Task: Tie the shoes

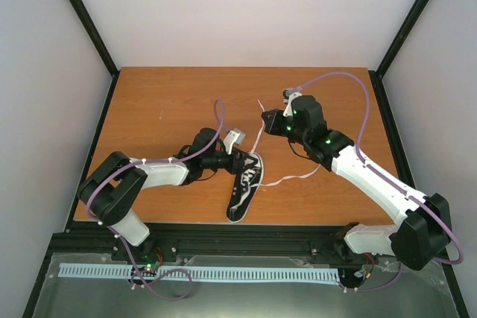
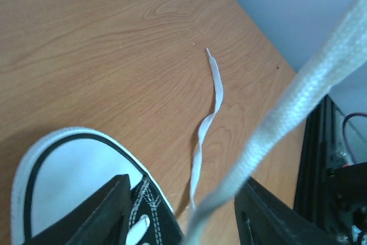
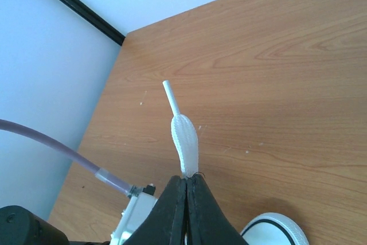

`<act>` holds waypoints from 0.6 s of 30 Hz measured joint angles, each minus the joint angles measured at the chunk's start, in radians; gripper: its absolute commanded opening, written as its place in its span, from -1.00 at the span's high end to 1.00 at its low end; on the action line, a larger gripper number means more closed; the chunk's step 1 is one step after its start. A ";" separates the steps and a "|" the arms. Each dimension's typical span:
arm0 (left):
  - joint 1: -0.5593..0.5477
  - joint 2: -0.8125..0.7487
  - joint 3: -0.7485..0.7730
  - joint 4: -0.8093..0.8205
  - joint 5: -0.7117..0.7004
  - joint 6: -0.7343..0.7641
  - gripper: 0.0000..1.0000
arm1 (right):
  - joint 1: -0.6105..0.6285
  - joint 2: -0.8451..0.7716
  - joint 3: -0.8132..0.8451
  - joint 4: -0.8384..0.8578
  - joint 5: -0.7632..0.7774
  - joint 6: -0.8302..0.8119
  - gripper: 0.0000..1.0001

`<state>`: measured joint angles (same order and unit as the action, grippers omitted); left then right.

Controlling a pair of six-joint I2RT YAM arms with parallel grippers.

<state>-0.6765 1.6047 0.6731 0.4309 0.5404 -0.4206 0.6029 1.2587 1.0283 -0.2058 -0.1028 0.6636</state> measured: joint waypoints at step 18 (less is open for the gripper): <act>-0.003 -0.051 -0.016 0.014 0.053 -0.051 0.98 | -0.006 0.035 -0.058 -0.045 0.155 -0.001 0.91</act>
<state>-0.6792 1.5532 0.6571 0.4450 0.5930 -0.4721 0.5972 1.2934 0.9707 -0.2504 0.0525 0.6628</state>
